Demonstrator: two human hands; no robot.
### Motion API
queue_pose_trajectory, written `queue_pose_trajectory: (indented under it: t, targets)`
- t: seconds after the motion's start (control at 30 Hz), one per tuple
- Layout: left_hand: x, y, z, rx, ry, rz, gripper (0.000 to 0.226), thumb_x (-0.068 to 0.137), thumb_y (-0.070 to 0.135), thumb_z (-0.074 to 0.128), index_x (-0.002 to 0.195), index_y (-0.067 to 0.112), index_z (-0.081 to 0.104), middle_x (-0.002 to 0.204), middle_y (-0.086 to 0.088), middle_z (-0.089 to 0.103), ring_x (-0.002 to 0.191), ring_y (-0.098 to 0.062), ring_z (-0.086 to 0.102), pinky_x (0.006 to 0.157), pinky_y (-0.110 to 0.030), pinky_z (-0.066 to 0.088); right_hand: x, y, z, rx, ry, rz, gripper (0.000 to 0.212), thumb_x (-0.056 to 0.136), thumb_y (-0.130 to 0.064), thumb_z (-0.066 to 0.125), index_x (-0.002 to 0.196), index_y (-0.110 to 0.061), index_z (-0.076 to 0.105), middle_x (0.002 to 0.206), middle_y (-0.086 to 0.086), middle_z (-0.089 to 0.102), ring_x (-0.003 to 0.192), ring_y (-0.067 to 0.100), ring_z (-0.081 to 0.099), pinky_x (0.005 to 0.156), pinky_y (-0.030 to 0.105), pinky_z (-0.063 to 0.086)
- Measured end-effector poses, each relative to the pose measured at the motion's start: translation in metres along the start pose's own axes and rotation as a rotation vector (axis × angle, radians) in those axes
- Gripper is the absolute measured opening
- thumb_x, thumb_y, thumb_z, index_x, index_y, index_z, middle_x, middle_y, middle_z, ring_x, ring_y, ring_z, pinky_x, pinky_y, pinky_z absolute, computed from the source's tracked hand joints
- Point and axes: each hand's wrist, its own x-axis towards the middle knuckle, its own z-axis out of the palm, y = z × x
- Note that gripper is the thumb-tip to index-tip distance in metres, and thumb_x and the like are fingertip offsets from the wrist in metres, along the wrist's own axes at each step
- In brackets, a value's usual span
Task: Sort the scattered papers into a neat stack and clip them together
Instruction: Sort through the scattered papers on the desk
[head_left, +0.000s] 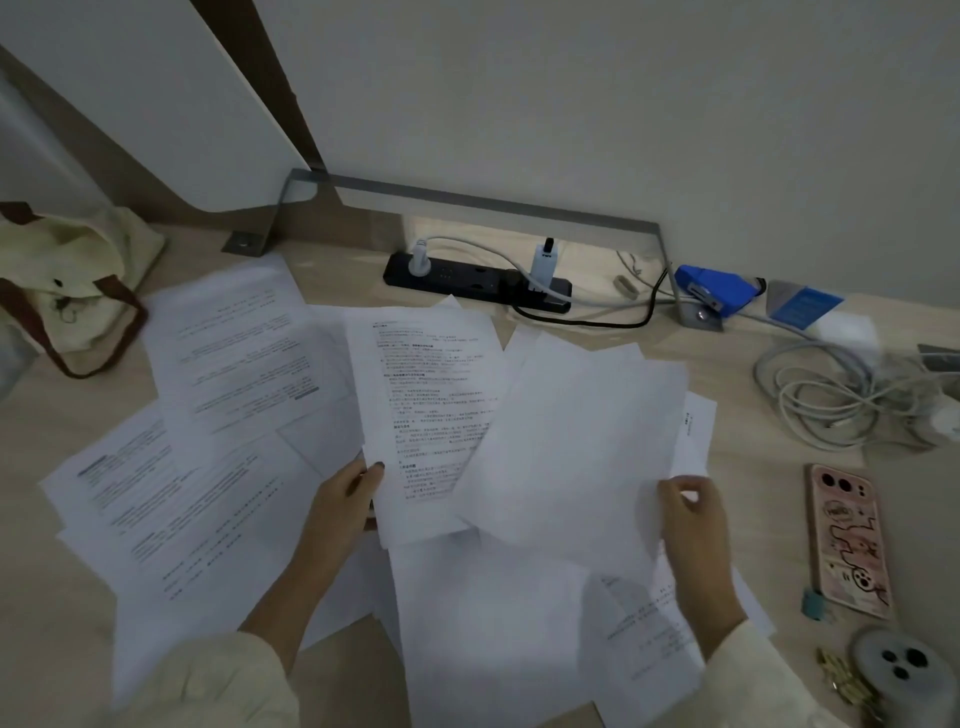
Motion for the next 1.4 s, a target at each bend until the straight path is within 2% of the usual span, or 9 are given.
queue_pose_trajectory:
  t: [0.3, 0.4, 0.67, 0.77, 0.87, 1.03, 1.13, 1.23, 1.4]
  targets:
    - [-0.025, -0.041, 0.0, -0.059, -0.144, -0.184, 0.033, 0.09, 0.0, 0.051, 0.123, 0.006, 0.046, 0.112, -0.017, 0.059, 0.083, -0.018, 0.059, 0.054, -0.012, 0.053, -0.04, -0.08, -0.014, -0.534, 0.168, -0.907, 0.01, 0.091, -0.004, 0.052, 0.099, -0.006, 0.057, 0.077, 0.002, 0.06, 0.06, 0.022, 0.053, 0.048, 0.027, 0.041]
    - [-0.027, -0.045, 0.002, -0.068, -0.158, -0.21, 0.034, 0.09, 0.0, 0.052, 0.121, 0.01, 0.044, 0.122, -0.021, 0.056, 0.088, -0.022, 0.058, 0.062, -0.02, 0.054, -0.048, -0.064, 0.022, -0.717, -0.031, -1.119, 0.027, 0.076, 0.009, 0.064, 0.098, -0.005, 0.061, 0.097, 0.013, 0.069, 0.083, 0.028, 0.065, 0.069, 0.036, 0.055]
    - [-0.035, -0.025, -0.005, -0.234, -0.007, -0.015, 0.045, 0.091, 0.043, 0.047, 0.131, 0.024, 0.039, 0.129, 0.007, 0.049, 0.119, -0.013, 0.044, 0.102, -0.027, 0.034, -0.069, -0.006, 0.091, -0.819, -0.218, -1.305, 0.038, 0.052, 0.006, 0.07, 0.082, -0.012, 0.054, 0.068, 0.002, 0.061, 0.061, 0.018, 0.06, 0.068, 0.026, 0.052]
    - [-0.029, -0.024, -0.009, -0.457, -0.091, -0.082, 0.078, 0.064, 0.072, 0.058, 0.126, 0.026, 0.049, 0.12, 0.0, 0.063, 0.105, -0.012, 0.064, 0.085, -0.027, 0.054, -0.079, 0.006, 0.105, -0.819, -0.289, -1.279, 0.048, 0.049, 0.002, 0.074, 0.082, -0.016, 0.044, 0.065, -0.002, 0.06, 0.058, 0.015, 0.058, 0.067, 0.022, 0.047]
    - [-0.022, -0.028, -0.012, -0.533, -0.08, -0.107, 0.041, 0.085, 0.043, 0.056, 0.122, 0.025, 0.055, 0.11, 0.0, 0.068, 0.094, -0.013, 0.068, 0.068, -0.021, 0.058, -0.085, 0.023, 0.114, -0.804, -0.342, -1.284, 0.05, 0.051, 0.001, 0.076, 0.081, -0.018, 0.041, 0.069, -0.003, 0.059, 0.062, 0.013, 0.054, 0.071, 0.019, 0.04]
    - [-0.014, -0.028, -0.027, -0.61, 0.064, -0.157, 0.03, 0.092, 0.012, 0.051, 0.121, 0.013, 0.057, 0.119, -0.01, 0.064, 0.096, -0.017, 0.063, 0.063, -0.015, 0.057, -0.093, 0.04, 0.092, -0.654, -0.383, -1.067, 0.019, 0.089, -0.029, 0.052, 0.074, -0.017, 0.056, 0.078, -0.003, 0.058, 0.072, 0.011, 0.049, 0.064, 0.02, 0.04]
    - [-0.014, -0.017, -0.032, -0.719, 0.134, -0.07, 0.035, 0.091, 0.008, 0.049, 0.126, 0.013, 0.055, 0.121, -0.006, 0.063, 0.097, -0.012, 0.063, 0.067, -0.016, 0.057, -0.101, 0.022, 0.086, -0.362, -0.728, -0.345, 0.049, 0.083, -0.065, 0.04, 0.072, -0.025, 0.066, 0.075, -0.006, 0.067, 0.068, 0.003, 0.059, 0.066, 0.021, 0.049]
    - [-0.023, -0.001, -0.024, -0.775, 0.061, -0.01, 0.037, 0.091, 0.007, 0.049, 0.127, 0.017, 0.054, 0.121, -0.001, 0.065, 0.097, -0.009, 0.066, 0.076, -0.02, 0.057, -0.097, 0.01, 0.096, 0.104, -0.97, 0.289, 0.036, 0.088, -0.05, 0.048, 0.104, -0.023, 0.066, 0.109, -0.002, 0.071, 0.097, 0.008, 0.066, 0.092, 0.024, 0.049]
    - [-0.043, 0.001, 0.002, -0.592, -0.081, -0.083, 0.032, 0.086, 0.007, 0.058, 0.116, 0.018, 0.058, 0.109, -0.002, 0.07, 0.094, -0.017, 0.07, 0.073, -0.027, 0.059, -0.074, 0.002, 0.115, 0.713, -0.754, 0.395, 0.036, 0.09, -0.022, 0.053, 0.124, -0.01, 0.055, 0.122, 0.01, 0.065, 0.113, 0.023, 0.061, 0.101, 0.036, 0.046]
